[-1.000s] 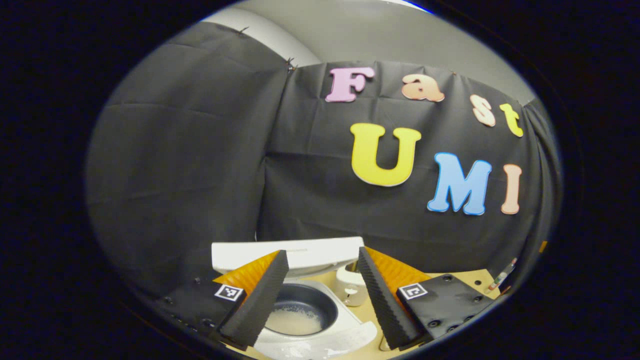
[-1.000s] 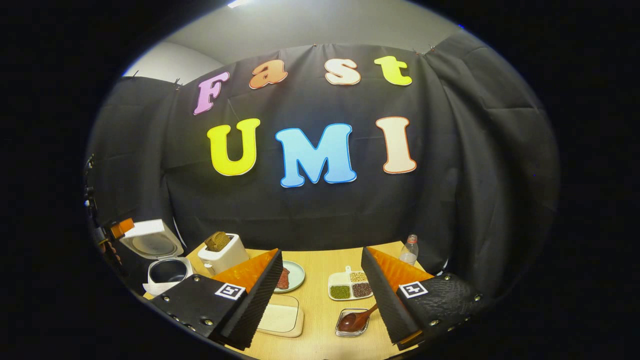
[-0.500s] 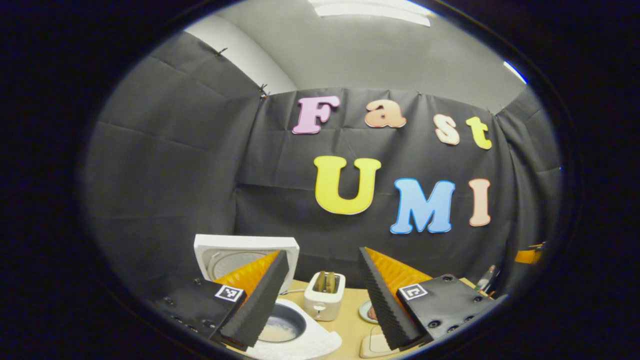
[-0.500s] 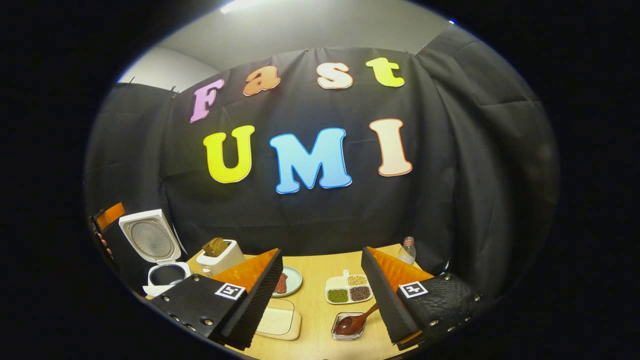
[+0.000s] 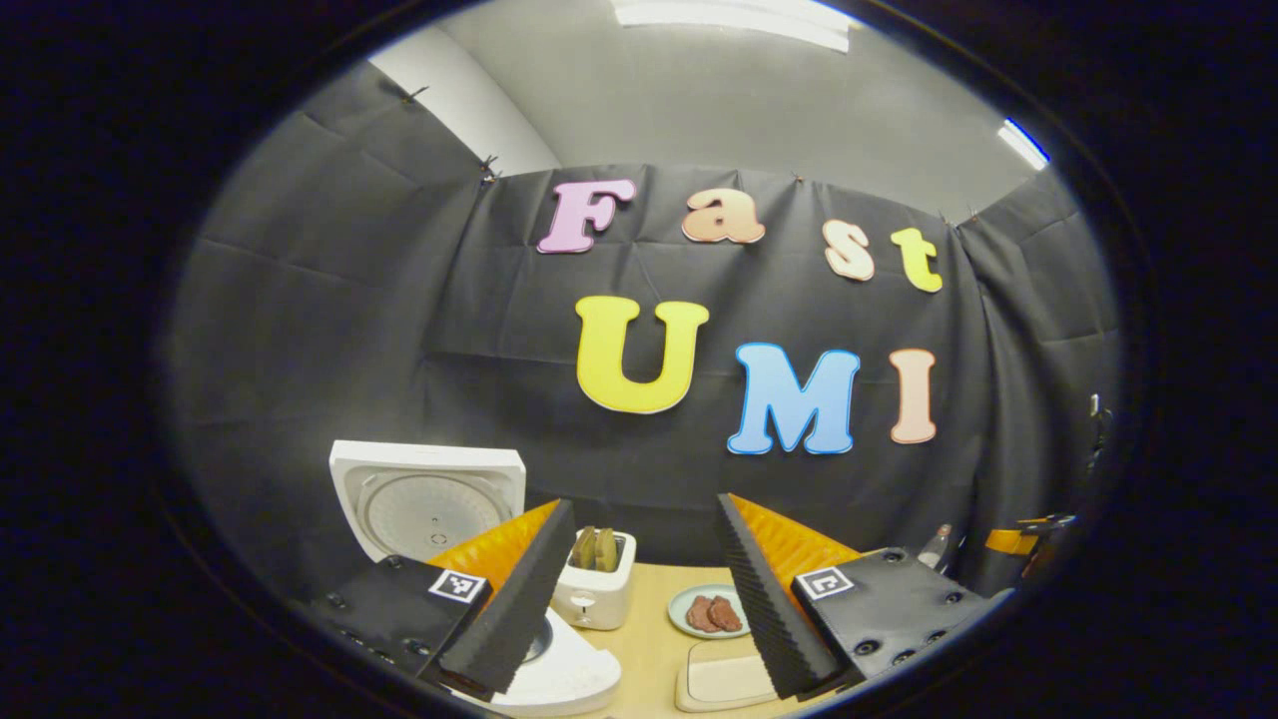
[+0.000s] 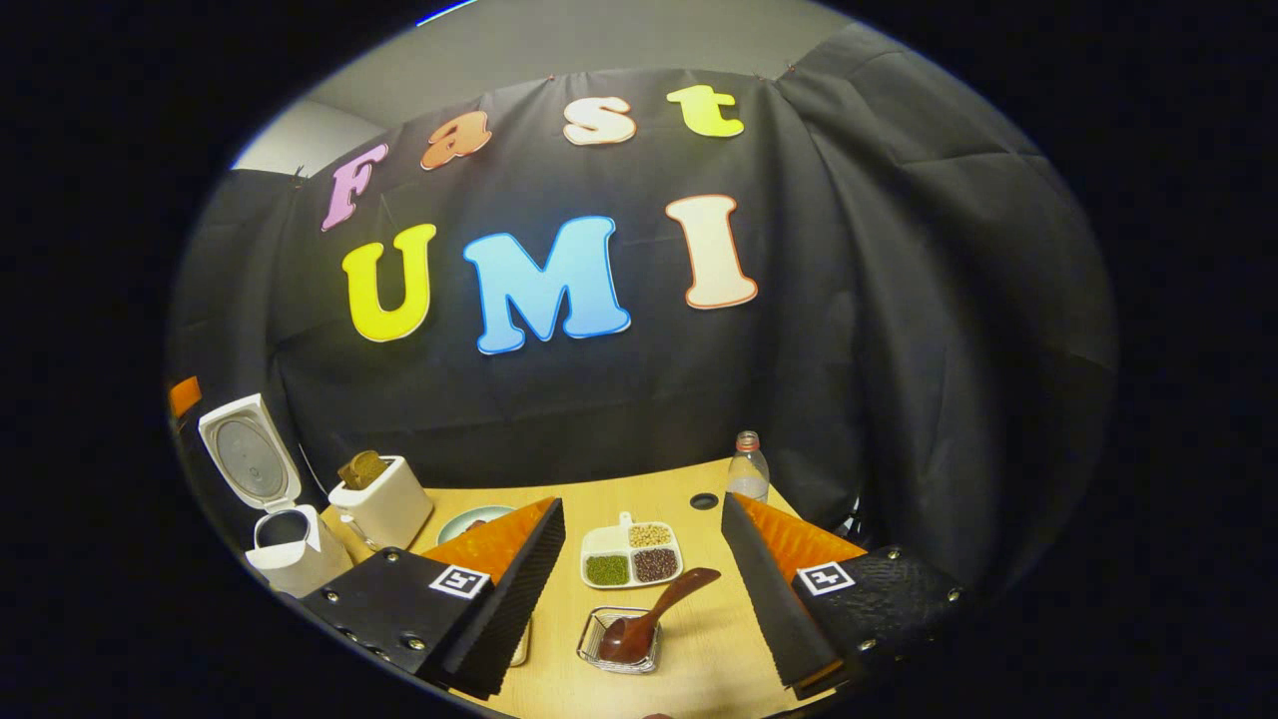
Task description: Close the left gripper, press the button to open the rice cooker; take a wooden spoon from the chopstick holder with the right hand, scoop a spoonful of rice and pour it into the rice cooker, then put the wooden spoon back into the chopstick holder.
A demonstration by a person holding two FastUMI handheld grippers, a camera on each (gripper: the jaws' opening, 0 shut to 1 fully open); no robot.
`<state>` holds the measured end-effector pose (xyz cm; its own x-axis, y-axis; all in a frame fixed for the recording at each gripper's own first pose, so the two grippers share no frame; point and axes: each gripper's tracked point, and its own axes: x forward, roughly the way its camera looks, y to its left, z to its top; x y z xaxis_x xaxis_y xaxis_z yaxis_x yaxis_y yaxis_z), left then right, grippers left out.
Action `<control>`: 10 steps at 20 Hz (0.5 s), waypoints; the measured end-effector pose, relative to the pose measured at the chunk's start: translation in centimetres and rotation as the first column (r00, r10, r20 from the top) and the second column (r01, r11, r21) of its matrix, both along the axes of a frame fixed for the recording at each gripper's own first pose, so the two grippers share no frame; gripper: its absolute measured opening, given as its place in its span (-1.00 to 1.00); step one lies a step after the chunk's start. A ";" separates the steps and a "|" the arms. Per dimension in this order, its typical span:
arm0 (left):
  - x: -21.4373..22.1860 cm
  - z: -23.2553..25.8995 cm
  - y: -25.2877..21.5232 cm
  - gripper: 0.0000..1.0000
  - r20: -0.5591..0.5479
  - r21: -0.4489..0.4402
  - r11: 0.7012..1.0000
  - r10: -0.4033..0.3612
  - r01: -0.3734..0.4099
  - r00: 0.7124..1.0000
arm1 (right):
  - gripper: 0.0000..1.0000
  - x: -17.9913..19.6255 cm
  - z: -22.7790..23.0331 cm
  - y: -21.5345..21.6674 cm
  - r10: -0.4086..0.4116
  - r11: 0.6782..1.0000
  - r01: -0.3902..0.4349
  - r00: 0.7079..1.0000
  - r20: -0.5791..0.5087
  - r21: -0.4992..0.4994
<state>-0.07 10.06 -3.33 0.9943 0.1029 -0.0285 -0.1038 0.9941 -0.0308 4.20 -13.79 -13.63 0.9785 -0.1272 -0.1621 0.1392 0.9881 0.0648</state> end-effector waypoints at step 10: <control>-0.3 -1.1 -1.8 0.92 -0.058 0.049 0.999 0.004 -0.001 0.998 | 0.92 3.9 -11.4 -2.8 -0.030 0.986 0.058 0.984 -0.178 0.155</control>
